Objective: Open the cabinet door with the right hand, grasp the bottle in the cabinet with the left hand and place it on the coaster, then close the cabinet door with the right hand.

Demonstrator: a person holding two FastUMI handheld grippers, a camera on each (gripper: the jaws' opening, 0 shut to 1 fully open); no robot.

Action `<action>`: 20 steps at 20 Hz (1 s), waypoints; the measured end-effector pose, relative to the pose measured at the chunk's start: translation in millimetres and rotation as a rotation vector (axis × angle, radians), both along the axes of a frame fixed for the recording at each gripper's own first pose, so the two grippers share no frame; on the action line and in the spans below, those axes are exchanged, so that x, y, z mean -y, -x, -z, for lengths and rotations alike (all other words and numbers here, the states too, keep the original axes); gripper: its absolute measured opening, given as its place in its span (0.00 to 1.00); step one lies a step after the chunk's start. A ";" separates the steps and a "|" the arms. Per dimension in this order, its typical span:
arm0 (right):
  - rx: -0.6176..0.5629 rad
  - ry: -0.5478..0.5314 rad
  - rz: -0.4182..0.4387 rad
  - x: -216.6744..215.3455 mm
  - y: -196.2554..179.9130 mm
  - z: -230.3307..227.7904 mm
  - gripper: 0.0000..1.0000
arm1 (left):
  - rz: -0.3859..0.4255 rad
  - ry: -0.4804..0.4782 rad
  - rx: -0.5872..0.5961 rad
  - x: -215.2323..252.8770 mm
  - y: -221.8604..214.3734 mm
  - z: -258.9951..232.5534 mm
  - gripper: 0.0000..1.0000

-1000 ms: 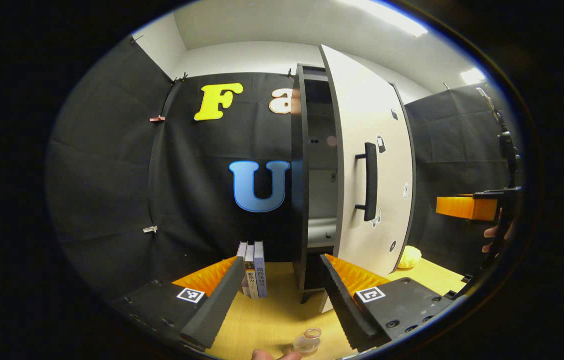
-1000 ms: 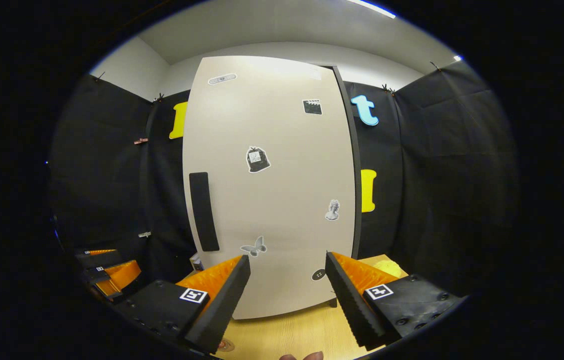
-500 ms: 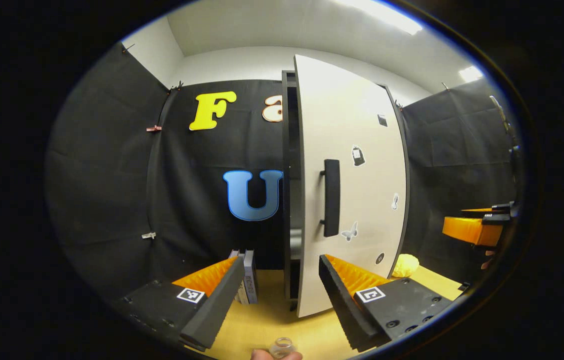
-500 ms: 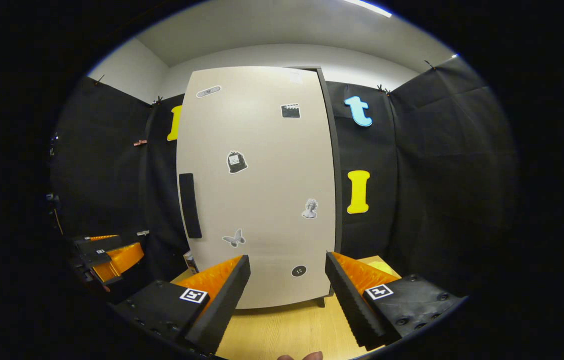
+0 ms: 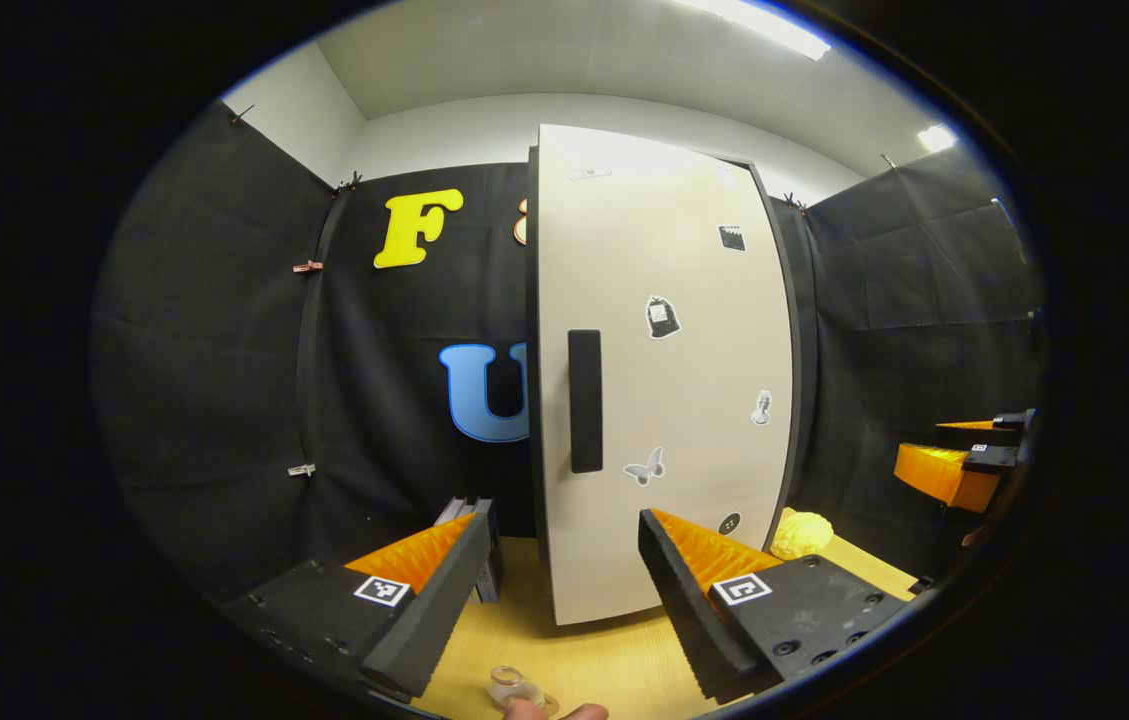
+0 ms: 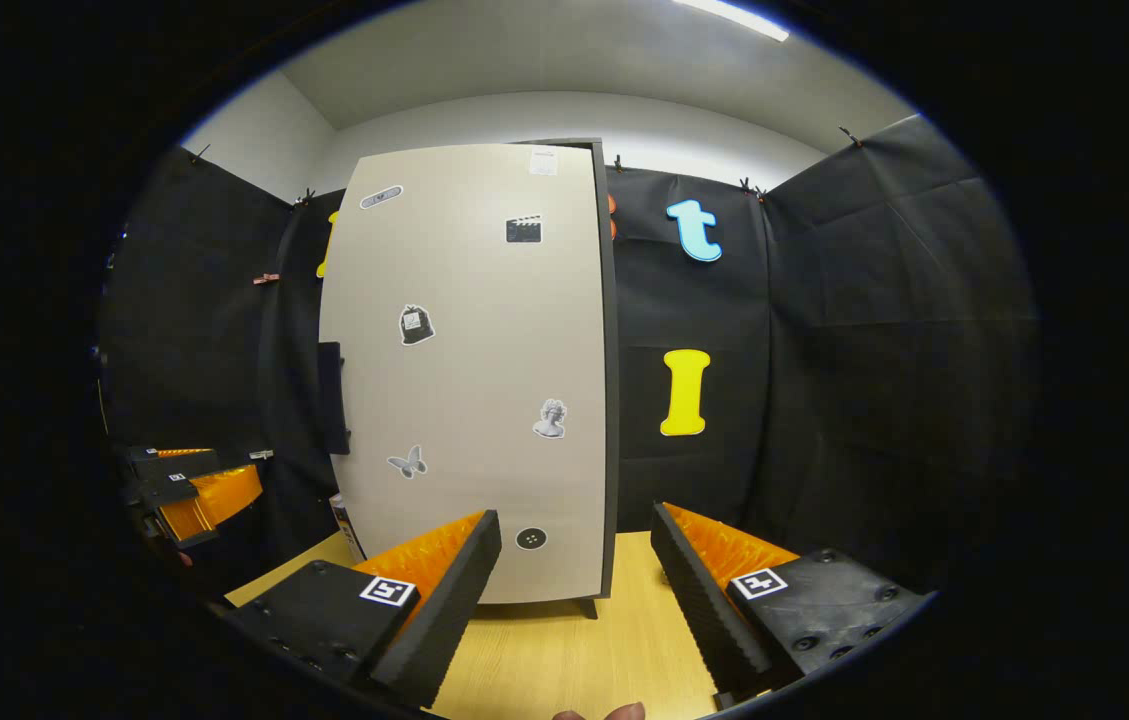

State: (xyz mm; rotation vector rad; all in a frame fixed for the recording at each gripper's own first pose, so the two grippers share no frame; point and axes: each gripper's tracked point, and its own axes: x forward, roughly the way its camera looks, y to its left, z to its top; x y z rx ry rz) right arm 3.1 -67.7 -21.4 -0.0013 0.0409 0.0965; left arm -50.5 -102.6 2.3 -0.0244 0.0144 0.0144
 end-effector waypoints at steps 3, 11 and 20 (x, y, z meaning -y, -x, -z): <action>0.008 0.012 -0.010 6.4 0.4 -1.6 0.98 | -0.016 -0.020 -0.002 8.2 2.1 1.2 0.92; 0.001 0.017 -0.035 9.3 -0.2 3.2 0.98 | -0.014 -0.032 -0.011 24.0 -0.6 7.0 0.94; -0.012 0.012 -0.054 7.3 1.0 7.2 0.99 | -0.004 -0.059 -0.015 35.9 -7.2 10.7 0.94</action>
